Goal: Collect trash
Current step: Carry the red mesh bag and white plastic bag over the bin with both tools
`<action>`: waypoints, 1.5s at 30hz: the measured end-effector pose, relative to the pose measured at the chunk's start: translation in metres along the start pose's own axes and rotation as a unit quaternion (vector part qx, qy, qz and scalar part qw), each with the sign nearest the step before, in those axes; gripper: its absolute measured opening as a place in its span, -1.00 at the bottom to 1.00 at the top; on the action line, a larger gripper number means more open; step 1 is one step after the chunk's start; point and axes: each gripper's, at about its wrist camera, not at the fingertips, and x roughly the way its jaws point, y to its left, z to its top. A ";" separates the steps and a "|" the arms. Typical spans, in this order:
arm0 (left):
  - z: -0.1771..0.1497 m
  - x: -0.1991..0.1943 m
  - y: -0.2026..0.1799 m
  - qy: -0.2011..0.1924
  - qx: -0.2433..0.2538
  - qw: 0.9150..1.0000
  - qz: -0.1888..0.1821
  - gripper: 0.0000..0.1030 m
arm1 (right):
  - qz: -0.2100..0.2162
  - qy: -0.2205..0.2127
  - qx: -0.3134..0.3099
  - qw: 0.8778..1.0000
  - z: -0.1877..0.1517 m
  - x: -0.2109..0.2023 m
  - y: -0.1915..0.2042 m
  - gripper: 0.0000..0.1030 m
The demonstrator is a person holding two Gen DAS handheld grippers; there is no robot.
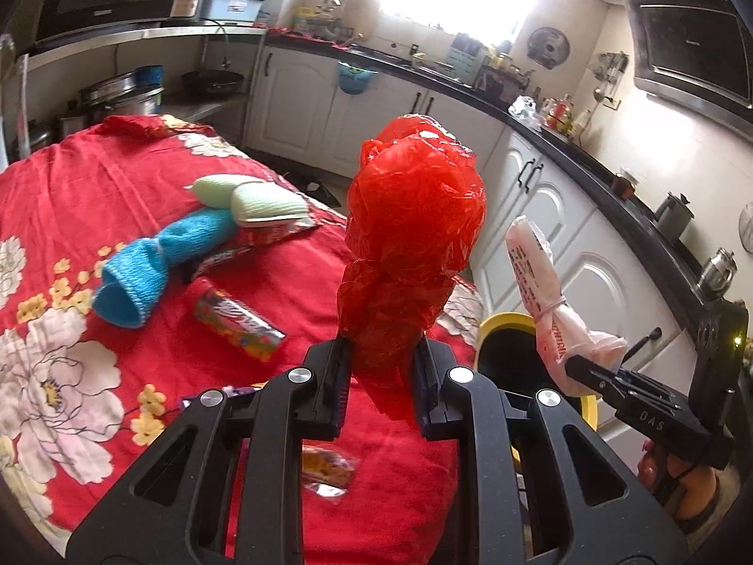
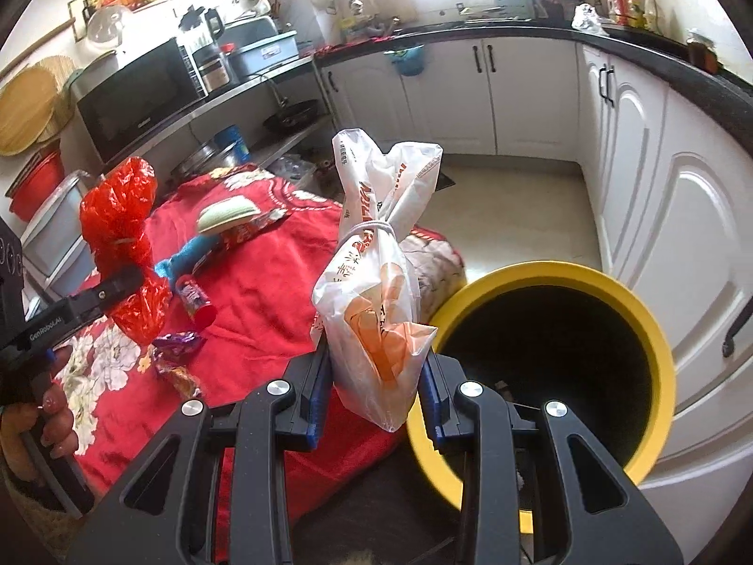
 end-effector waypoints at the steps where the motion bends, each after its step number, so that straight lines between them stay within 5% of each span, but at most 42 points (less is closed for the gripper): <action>1: 0.000 0.001 -0.003 0.000 0.003 1.000 -0.002 -0.70 | -0.002 -0.002 0.002 1.000 0.000 -0.002 -0.002 -0.41; 24: -0.003 0.029 -0.075 0.017 0.071 0.996 -0.054 -0.70 | -0.075 -0.041 0.066 0.994 -0.003 -0.052 -0.069 -0.41; 45: -0.023 0.082 -0.149 0.054 0.141 0.984 -0.094 -0.70 | -0.117 -0.010 0.078 0.990 -0.024 -0.052 -0.100 -0.41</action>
